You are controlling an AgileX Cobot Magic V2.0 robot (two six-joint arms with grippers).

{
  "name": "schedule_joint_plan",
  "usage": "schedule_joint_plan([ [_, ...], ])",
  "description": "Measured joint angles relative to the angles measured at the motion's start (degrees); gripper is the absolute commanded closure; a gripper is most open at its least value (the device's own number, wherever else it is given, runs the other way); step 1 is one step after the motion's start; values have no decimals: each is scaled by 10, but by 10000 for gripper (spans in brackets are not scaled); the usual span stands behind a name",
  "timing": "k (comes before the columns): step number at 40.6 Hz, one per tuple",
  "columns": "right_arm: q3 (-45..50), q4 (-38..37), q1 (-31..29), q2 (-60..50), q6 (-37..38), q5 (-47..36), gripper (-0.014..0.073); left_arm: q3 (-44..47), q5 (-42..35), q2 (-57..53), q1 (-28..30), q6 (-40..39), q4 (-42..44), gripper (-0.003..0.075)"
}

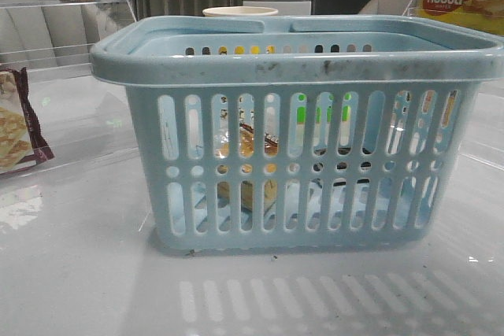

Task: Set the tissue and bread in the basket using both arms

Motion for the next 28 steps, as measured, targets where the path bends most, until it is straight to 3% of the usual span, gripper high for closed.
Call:
schedule_joint_plan([
  [4, 0, 0, 0, 0, 0, 11, 266, 0, 0, 0, 0, -1, 0, 327],
  [13, 0, -1, 0, 0, 0, 17, 545, 0, 0, 0, 0, -1, 1, 557],
  [17, 0, -1, 0, 0, 0, 24, 537, 0, 0, 0, 0, -1, 1, 634],
  [28, 0, -1, 0, 0, 0, 36, 537, 0, 0, 0, 0, -1, 1, 629],
])
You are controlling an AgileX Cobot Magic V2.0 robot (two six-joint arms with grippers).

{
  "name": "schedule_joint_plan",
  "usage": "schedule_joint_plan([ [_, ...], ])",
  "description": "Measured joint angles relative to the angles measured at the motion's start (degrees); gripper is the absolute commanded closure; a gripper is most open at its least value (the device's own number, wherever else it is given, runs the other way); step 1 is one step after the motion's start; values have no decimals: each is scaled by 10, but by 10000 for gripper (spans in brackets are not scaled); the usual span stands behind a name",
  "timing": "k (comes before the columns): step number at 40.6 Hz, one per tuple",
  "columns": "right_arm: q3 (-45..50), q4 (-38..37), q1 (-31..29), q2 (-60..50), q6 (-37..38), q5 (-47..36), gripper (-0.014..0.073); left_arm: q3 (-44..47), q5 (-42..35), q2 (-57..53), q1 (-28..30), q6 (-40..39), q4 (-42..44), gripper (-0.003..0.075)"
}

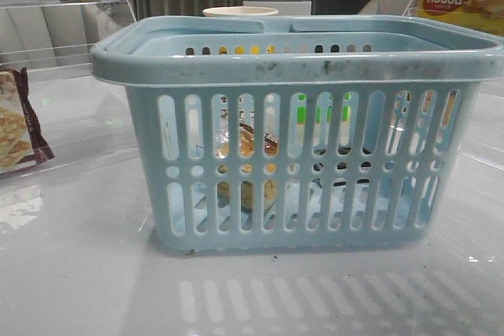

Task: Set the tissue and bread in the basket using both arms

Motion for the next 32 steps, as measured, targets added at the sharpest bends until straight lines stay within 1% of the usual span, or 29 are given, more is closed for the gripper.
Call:
schedule_joint_plan([
  [13, 0, -1, 0, 0, 0, 2, 537, 0, 0, 0, 0, 0, 0, 629],
  [18, 0, -1, 0, 0, 0, 3, 537, 5, -5, -26, 9, 0, 10, 629],
  [22, 0, -2, 0, 0, 0, 3, 537, 31, -42, -66, 50, 0, 22, 629],
  [25, 0, -2, 0, 0, 0, 3, 537, 67, -102, -104, 96, 0, 31, 629],
  [32, 0, -2, 0, 0, 0, 3, 537, 196, -244, -198, 212, 0, 34, 629],
])
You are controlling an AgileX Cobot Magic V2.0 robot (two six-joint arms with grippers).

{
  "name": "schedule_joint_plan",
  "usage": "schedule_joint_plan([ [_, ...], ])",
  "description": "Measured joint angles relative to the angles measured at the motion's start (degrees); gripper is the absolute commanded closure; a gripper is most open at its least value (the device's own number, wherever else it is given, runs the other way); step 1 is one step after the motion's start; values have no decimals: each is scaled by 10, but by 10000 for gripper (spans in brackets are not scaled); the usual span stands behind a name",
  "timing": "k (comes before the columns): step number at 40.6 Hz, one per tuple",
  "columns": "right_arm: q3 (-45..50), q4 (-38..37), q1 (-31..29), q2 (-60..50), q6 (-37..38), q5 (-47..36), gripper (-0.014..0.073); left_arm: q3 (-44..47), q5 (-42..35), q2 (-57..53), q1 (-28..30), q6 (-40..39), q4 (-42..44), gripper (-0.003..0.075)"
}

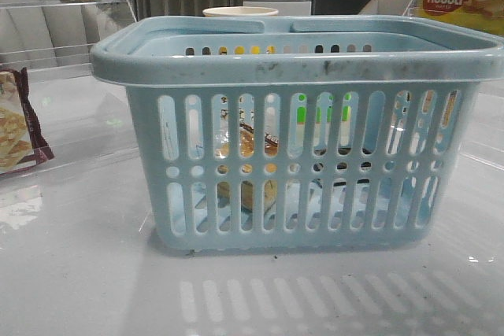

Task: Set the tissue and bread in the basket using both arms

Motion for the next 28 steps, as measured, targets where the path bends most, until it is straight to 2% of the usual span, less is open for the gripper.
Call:
schedule_joint_plan([
  [7, 0, -1, 0, 0, 0, 0, 537, 123, -109, -70, 84, 0, -23, 629],
  [14, 0, -1, 0, 0, 0, 0, 537, 198, -188, -108, 126, 0, -34, 629],
  [28, 0, -1, 0, 0, 0, 0, 537, 201, -202, -120, 153, -3, -37, 629],
])
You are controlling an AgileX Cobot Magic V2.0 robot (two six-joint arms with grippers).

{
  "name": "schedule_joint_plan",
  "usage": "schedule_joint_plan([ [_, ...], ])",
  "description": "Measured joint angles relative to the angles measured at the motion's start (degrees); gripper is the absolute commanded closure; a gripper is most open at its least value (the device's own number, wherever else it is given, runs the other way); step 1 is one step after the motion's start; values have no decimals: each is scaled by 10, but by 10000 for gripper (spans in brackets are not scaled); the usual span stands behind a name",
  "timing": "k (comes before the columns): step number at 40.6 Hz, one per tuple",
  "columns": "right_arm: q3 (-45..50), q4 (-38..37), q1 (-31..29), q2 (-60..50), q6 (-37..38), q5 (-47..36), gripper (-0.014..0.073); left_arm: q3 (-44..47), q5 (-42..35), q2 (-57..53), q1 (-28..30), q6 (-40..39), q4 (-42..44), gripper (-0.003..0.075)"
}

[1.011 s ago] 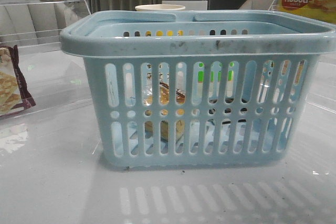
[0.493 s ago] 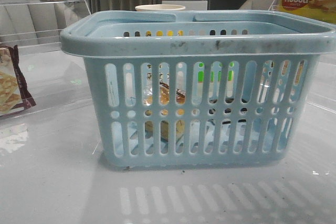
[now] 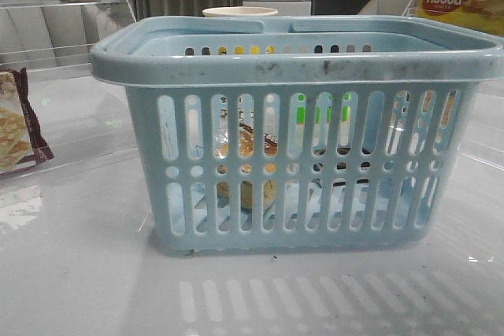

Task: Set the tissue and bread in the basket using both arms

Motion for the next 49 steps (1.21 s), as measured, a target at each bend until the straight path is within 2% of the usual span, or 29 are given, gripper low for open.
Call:
schedule_joint_plan([
  [9, 0, 0, 0, 0, 0, 0, 537, 0, 0, 0, -19, 0, -1, 629],
  [42, 5, 0, 0, -6, 0, -3, 537, 0, 0, 0, -19, -1, -1, 629],
  [49, 59, 1, -50, -62, 0, -36, 537, 0, 0, 0, -19, -1, -1, 629],
])
